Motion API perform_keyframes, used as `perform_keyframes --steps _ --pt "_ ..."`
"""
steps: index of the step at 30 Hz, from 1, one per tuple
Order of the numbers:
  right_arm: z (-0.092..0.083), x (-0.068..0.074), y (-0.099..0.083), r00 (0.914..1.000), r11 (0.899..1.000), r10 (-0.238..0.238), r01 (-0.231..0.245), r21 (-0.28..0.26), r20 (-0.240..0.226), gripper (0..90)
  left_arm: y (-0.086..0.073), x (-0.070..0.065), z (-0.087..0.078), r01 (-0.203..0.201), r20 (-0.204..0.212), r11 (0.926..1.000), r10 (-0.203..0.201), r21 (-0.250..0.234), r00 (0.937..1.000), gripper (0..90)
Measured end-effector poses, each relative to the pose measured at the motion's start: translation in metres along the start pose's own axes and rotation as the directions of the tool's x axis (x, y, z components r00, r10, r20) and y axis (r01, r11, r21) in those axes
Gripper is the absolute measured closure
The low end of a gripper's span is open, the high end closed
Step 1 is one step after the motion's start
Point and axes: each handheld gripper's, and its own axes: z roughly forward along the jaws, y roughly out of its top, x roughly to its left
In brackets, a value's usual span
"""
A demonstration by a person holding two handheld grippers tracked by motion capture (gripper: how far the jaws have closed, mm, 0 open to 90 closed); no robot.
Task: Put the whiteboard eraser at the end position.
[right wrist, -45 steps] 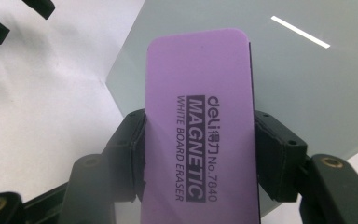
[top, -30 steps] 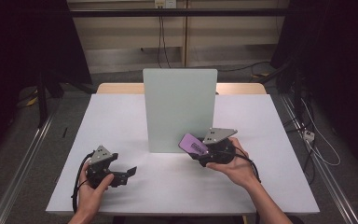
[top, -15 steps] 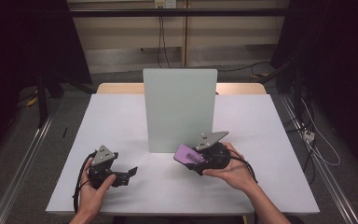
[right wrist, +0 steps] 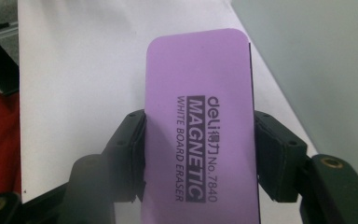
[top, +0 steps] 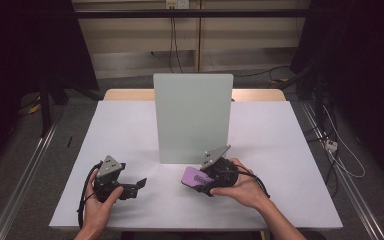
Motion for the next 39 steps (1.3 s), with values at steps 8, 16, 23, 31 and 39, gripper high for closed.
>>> perform_keyframes --steps 8,16,23,31,39 --pt "0.008 0.002 0.001 0.9997 0.999 0.011 -0.011 0.035 -0.019 42.1 0.0 0.0 0.0 0.002 -0.008 1.0 -0.002 0.001 1.0 6.0" --pt "0.02 0.004 0.002 0.9998 0.998 -0.007 0.008 0.055 -0.018 41.9 0.0 0.001 -0.001 0.007 -0.006 1.0 -0.007 -0.005 1.0 6.0" --pt "0.024 0.003 0.001 0.9999 0.998 0.006 -0.005 0.059 -0.011 41.7 0.0 0.0 0.0 -0.001 -0.002 1.0 0.001 0.004 1.0 6.0" --pt "0.025 0.001 -0.001 0.9993 0.999 0.034 -0.033 0.043 -0.016 41.3 0.0 0.0 0.001 0.003 -0.001 1.0 -0.003 0.006 1.0 6.0" --pt "0.025 -0.001 -0.003 0.9989 0.999 0.046 -0.046 0.021 -0.002 41.2 0.0 0.0 0.0 0.01 0.002 0.9999 -0.01 -0.006 1.0 6.1"
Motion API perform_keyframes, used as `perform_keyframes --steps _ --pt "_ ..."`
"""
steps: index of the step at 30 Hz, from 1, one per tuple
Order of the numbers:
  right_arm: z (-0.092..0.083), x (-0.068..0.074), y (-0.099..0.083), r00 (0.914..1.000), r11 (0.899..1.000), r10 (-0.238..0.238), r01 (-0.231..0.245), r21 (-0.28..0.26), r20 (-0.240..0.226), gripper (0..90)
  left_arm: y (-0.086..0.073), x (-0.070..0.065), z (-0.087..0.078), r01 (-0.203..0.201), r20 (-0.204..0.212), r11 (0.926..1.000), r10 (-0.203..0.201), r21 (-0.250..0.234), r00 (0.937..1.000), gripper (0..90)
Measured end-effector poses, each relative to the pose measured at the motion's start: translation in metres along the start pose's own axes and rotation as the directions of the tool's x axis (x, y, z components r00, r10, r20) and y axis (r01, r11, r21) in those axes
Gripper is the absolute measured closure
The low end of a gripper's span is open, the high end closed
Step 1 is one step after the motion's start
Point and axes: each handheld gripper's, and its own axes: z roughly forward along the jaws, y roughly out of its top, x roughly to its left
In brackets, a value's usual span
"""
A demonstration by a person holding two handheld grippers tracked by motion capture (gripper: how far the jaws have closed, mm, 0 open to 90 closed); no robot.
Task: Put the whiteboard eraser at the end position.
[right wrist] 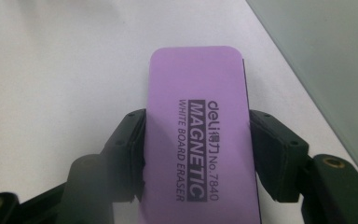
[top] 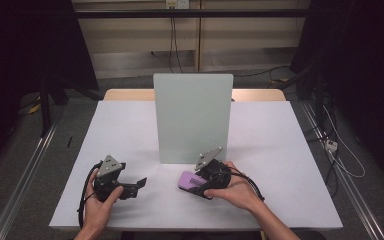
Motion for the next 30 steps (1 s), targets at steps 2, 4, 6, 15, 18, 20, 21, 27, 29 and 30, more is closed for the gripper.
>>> perform_keyframes --steps 2,4,6,15,18,20,21,27,29,30 --pt "0.0 0.0 0.0 1.0 1.0 -0.002 0.002 -0.004 0.0 41.2 0.0 0.0 0.0 -0.003 -0.004 1.0 0.003 0.006 1.0 6.1" --pt "0.0 0.0 -0.001 1.0 1.0 -0.006 0.006 -0.011 -0.001 41.0 0.001 0.0 0.0 -0.003 -0.005 1.0 0.003 0.005 1.0 6.1" --pt "-0.001 0.0 -0.002 0.9999 1.0 -0.012 0.012 -0.015 0.005 40.4 0.001 0.0 0.001 -0.005 -0.005 1.0 0.005 0.006 1.0 6.1" --pt "-0.004 -0.002 -0.004 0.9994 0.999 0.018 -0.017 -0.038 0.03 20.6 0.0 0.0 0.002 0.001 -0.001 0.9999 -0.001 0.012 1.0 6.2" --pt "-0.008 -0.002 -0.004 0.9995 0.998 0.011 -0.009 -0.07 0.03 15.8 0.0 0.0 0.002 0.006 0.002 1.0 -0.006 0.007 1.0 6.1" --pt "-0.011 -0.003 -0.004 0.9985 0.995 0.042 -0.038 -0.097 0.035 12.7 0.0 0.0 0.002 0.002 0.003 0.9999 -0.002 0.011 1.0 6.2" --pt "-0.012 -0.004 -0.004 0.9983 0.994 0.044 -0.04 -0.106 0.038 12.5 0.0 0.001 0.002 0.001 0.003 0.9999 -0.001 0.01 1.0 6.2" --pt "-0.017 -0.009 -0.004 0.9909 0.984 0.105 -0.092 -0.154 0.084 8.8 0.0 0.001 0.001 -0.002 0.003 1.0 0.002 0.003 1.0 6.1" --pt "-0.018 -0.01 -0.005 0.9884 0.981 0.121 -0.105 -0.162 0.092 8.7 0.0 0.0 0.002 0.001 0.002 1.0 -0.001 0.008 1.0 6.2" --pt "-0.018 -0.011 -0.006 0.9872 0.981 0.125 -0.108 -0.161 0.099 8.7 0.0 -0.001 0.002 -0.003 0.002 0.9999 0.003 0.011 1.0 6.2"
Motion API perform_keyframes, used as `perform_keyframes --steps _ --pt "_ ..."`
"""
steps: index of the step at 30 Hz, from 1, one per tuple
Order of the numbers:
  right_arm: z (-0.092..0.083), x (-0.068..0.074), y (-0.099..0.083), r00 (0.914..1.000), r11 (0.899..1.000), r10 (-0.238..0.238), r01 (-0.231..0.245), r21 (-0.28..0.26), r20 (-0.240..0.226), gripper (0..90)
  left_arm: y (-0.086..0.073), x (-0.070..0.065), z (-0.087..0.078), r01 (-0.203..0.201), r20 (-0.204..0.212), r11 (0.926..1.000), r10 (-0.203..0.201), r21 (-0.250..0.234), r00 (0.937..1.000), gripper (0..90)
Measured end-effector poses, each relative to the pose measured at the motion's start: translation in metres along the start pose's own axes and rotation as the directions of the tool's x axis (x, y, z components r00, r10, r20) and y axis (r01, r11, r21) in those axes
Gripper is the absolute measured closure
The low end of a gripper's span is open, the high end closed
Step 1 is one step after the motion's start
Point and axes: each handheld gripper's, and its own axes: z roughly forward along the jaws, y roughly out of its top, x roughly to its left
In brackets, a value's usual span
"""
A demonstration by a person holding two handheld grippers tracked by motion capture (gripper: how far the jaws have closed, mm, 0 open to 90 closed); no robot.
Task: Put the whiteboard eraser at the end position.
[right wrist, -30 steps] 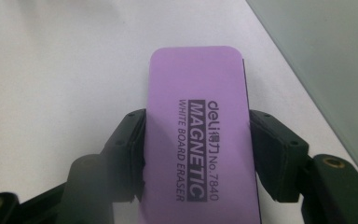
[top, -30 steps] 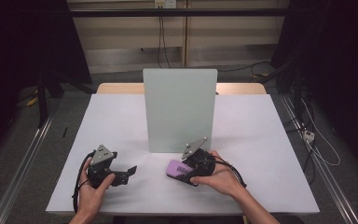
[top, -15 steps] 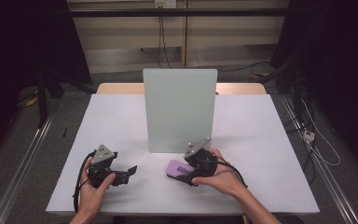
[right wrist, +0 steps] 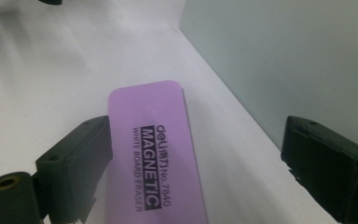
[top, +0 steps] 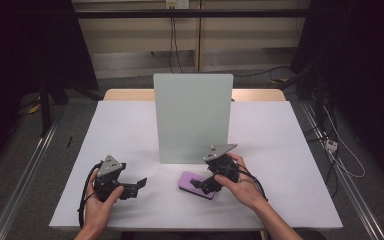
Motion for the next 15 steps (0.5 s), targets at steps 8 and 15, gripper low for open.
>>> perform_keyframes --steps 8,15 --pt "-0.007 -0.004 -0.001 0.9932 0.999 0.038 -0.035 -0.029 0.109 8.7 0.0 0.001 -0.003 -0.003 -0.007 0.9999 0.003 -0.012 1.0 6.2" --pt "-0.024 -0.011 -0.011 0.98 0.988 0.1 -0.077 -0.135 0.172 7.9 -0.001 0.002 -0.003 0.003 -0.015 1.0 -0.003 -0.007 0.9999 6.2"
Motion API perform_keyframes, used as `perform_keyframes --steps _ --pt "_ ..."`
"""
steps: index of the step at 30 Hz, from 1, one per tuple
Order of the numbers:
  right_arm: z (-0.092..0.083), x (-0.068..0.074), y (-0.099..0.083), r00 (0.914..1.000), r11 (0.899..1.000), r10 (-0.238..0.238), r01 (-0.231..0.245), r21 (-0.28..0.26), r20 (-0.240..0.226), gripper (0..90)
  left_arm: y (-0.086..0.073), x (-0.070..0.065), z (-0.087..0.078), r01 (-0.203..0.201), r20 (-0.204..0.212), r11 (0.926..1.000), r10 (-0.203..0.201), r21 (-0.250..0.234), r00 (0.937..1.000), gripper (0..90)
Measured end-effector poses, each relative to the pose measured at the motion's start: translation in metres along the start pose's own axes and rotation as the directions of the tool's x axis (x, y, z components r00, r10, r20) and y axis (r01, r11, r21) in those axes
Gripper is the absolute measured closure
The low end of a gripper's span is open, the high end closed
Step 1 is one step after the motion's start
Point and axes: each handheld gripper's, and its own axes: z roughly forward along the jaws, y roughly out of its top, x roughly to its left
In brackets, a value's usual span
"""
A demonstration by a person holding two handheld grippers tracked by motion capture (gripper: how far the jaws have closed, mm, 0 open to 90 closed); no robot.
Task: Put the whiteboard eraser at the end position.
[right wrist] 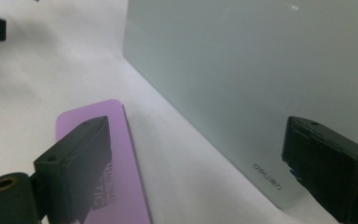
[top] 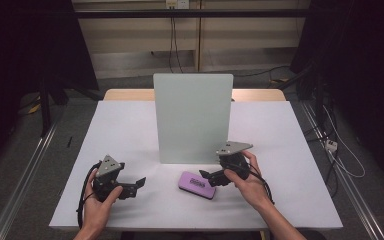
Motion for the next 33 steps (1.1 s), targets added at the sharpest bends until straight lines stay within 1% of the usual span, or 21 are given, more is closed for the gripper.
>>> perform_keyframes --steps 6,8,11,13,14,15,16,17,18,19,20,22,24,26,28,30,31,33 --pt "-0.009 -0.004 -0.008 0.9983 0.998 0.042 -0.04 -0.045 0.041 7.9 0.0 0.0 -0.001 0.007 0.0 1.0 -0.007 -0.005 1.0 6.1" --pt "-0.014 -0.004 -0.01 0.9959 0.997 0.039 -0.034 -0.07 0.082 7.9 0.0 0.0 -0.001 0.009 -0.002 0.9999 -0.009 -0.005 1.0 6.1" --pt "-0.022 -0.006 -0.014 0.9942 0.994 0.062 -0.054 -0.092 0.088 7.9 -0.001 0.0 -0.001 0.01 -0.002 0.9999 -0.01 -0.01 0.9999 6.1" --pt "-0.026 -0.006 -0.017 0.9911 0.994 0.056 -0.044 -0.098 0.121 7.5 -0.001 0.0 -0.001 0.012 -0.006 0.9999 -0.012 -0.011 0.9999 6.2" --pt "-0.027 -0.006 -0.02 0.9881 0.994 0.064 -0.05 -0.102 0.14 7.5 -0.001 0.0 -0.001 0.02 -0.004 0.9997 -0.02 -0.015 0.9998 6.1" --pt "-0.028 -0.006 -0.022 0.9862 0.992 0.081 -0.066 -0.111 0.144 7.5 -0.001 0.0 -0.002 0.023 -0.005 0.9996 -0.023 -0.017 0.9997 6.1" --pt "-0.028 -0.007 -0.025 0.9854 0.989 0.101 -0.085 -0.121 0.137 7.3 -0.001 0.001 -0.002 0.017 -0.011 0.9997 -0.017 -0.016 0.9998 6.0" --pt "-0.029 -0.008 -0.027 0.9832 0.987 0.115 -0.098 -0.126 0.141 7.1 -0.001 0.0 -0.002 0.026 -0.011 0.9994 -0.027 -0.024 0.9996 5.9" --pt "-0.03 -0.009 -0.028 0.9808 0.987 0.115 -0.094 -0.13 0.158 7.1 -0.001 0.0 -0.003 0.033 -0.008 0.9991 -0.033 -0.025 0.9994 5.8" --pt "-0.032 -0.01 -0.03 0.9794 0.986 0.122 -0.101 -0.134 0.161 6.5 -0.001 0.0 -0.003 0.043 -0.002 0.9984 -0.043 -0.036 0.9991 5.4" --pt "-0.034 -0.011 -0.031 0.9795 0.985 0.127 -0.106 -0.135 0.156 5.6 -0.001 0.0 -0.004 0.047 -0.006 0.9981 -0.047 -0.039 0.9989 5.2" --pt "-0.038 -0.012 -0.034 0.9783 0.985 0.13 -0.109 -0.134 0.161 4.8 -0.001 0.001 -0.004 0.04 -0.002 0.9982 -0.041 -0.044 0.9992 4.8" --pt "-0.042 -0.014 -0.038 0.9751 0.984 0.14 -0.116 -0.138 0.172 4.9 0.0 0.001 -0.005 0.043 -0.001 0.9979 -0.043 -0.049 0.9991 4.1" --pt "-0.047 -0.015 -0.043 0.9727 0.982 0.152 -0.128 -0.141 0.176 4.8 0.0 0.001 -0.005 0.041 -0.009 0.9982 -0.042 -0.044 0.9991 4.3" --pt "-0.051 -0.018 -0.047 0.9702 0.983 0.153 -0.129 -0.134 0.188 4.8 -0.001 0.0 -0.006 0.044 -0.017 0.9981 -0.045 -0.044 0.9989 4.4" --pt "-0.055 -0.02 -0.05 0.9648 0.98 0.175 -0.151 -0.131 0.196 4.8 -0.002 0.001 -0.007 0.068 -0.015 0.9964 -0.069 -0.051 0.9975 4.4" --pt "-0.057 -0.021 -0.051 0.9621 0.978 0.182 -0.155 -0.139 0.204 4.6 -0.002 0.001 -0.007 0.072 -0.01 0.9959 -0.073 -0.055 0.9973 4.4" --pt "-0.059 -0.022 -0.053 0.9592 0.977 0.183 -0.154 -0.145 0.216 4.6 -0.002 0.001 -0.007 0.071 -0.017 0.9959 -0.072 -0.055 0.9973 4.4"
